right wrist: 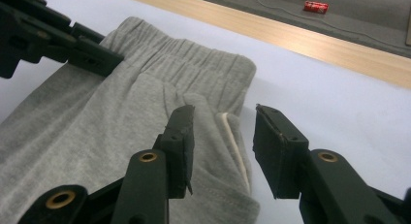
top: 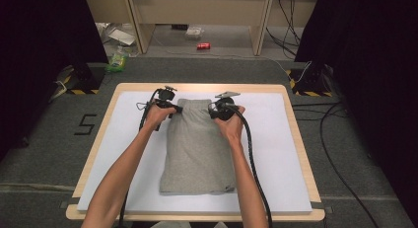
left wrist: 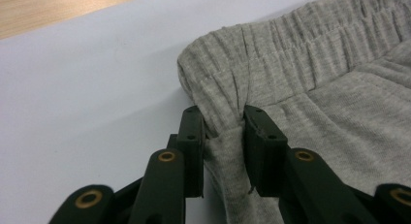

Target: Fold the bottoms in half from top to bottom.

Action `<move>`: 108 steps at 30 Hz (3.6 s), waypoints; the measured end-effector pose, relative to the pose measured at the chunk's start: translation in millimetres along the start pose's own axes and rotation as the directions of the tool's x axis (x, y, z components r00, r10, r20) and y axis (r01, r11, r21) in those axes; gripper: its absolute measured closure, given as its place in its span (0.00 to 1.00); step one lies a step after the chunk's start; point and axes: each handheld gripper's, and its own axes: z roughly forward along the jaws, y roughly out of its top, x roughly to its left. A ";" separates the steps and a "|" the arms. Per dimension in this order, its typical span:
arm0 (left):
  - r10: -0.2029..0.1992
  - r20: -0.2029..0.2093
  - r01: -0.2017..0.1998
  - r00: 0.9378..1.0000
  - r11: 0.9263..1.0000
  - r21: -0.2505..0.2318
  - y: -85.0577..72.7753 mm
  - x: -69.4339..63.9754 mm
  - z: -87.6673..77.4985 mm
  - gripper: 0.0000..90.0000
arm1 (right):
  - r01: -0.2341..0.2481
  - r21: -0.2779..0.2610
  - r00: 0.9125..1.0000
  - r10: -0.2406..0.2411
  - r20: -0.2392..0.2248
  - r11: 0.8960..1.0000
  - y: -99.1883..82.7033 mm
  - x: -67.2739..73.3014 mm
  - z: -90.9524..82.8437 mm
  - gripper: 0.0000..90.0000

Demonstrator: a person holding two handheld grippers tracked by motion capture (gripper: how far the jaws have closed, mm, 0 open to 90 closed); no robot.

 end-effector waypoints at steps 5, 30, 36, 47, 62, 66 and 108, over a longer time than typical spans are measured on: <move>0.001 -0.001 -0.001 1.000 1.000 0.000 0.0 -0.1 0.2 0.78 | -0.011 0.005 1.000 0.011 0.006 1.000 -0.5 -5.1 4.4 0.65; -0.002 0.008 0.002 1.000 1.000 0.001 -0.9 1.3 -0.1 0.78 | -0.067 0.140 0.998 0.066 0.007 0.988 -6.3 -7.0 46.3 0.54; -0.009 0.015 0.009 1.000 1.000 -0.005 -2.2 2.3 0.0 0.78 | -0.073 0.162 0.997 0.072 0.011 0.984 -5.8 -5.2 51.6 0.55; -0.012 0.011 0.012 1.000 1.000 -0.010 -3.4 1.4 -0.2 0.78 | -0.071 0.160 0.995 0.081 -0.051 0.985 -6.4 -6.3 51.3 0.87; -0.029 0.058 0.032 0.998 0.998 -0.049 4.4 1.9 -12.4 0.80 | -0.044 0.108 0.997 0.050 -0.057 0.993 5.5 -6.5 35.4 0.93; -0.024 0.068 0.029 0.997 0.996 -0.079 11.8 0.5 -22.7 0.80 | -0.044 0.071 0.997 0.048 -0.064 0.997 12.4 -8.5 26.6 0.93; 0.252 0.217 -0.176 0.943 0.932 -0.315 -52.5 -46.7 -142.9 0.80 | 0.151 -0.149 0.957 -0.182 -0.227 0.977 -20.9 34.9 -104.4 0.93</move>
